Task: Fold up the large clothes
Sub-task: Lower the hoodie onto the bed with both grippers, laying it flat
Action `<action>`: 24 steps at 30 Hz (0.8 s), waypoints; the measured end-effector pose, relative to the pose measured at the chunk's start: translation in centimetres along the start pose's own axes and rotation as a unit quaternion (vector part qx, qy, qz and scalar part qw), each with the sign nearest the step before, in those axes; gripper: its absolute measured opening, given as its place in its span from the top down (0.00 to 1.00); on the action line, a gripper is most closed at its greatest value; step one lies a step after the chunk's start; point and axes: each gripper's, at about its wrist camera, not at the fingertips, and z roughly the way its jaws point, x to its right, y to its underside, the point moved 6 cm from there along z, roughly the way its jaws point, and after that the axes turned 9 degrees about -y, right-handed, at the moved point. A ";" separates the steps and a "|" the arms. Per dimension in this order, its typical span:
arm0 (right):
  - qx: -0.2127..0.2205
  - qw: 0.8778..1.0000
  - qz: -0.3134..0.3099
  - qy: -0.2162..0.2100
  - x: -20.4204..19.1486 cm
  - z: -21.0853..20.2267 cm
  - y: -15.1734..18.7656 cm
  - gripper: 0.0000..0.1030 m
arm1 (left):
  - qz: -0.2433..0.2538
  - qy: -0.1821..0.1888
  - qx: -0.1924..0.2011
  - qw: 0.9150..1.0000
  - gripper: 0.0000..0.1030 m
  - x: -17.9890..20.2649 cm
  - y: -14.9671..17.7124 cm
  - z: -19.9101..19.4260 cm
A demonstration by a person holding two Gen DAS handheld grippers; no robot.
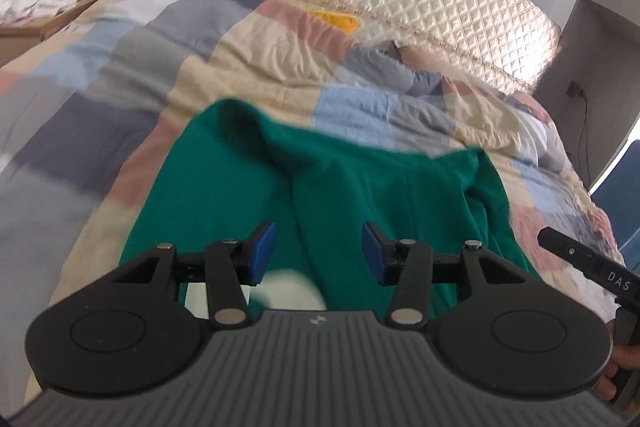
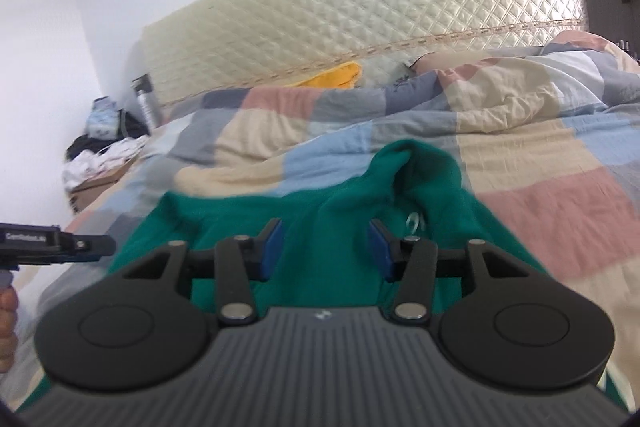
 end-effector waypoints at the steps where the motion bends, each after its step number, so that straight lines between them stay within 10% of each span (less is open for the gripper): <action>1: -0.007 1.000 -0.002 0.000 -0.7 -1.0 0.6 0.52 | 0.000 -0.006 -0.001 1.000 0.48 -0.4 1.1 -1.2; 5: -0.049 0.999 0.001 -0.023 -3.2 -3.1 2.6 0.51 | -0.016 -0.018 -0.025 0.999 0.45 -1.4 5.9 -5.5; 10: -0.102 0.994 0.019 -0.024 -5.2 -2.5 4.4 0.24 | 0.006 -0.055 -0.050 0.997 0.30 -1.6 9.6 -8.7; 24: -0.154 0.987 -0.045 -0.002 -6.0 2.5 10.6 0.25 | 0.014 -0.045 -0.110 0.993 0.32 -2.8 15.4 -8.0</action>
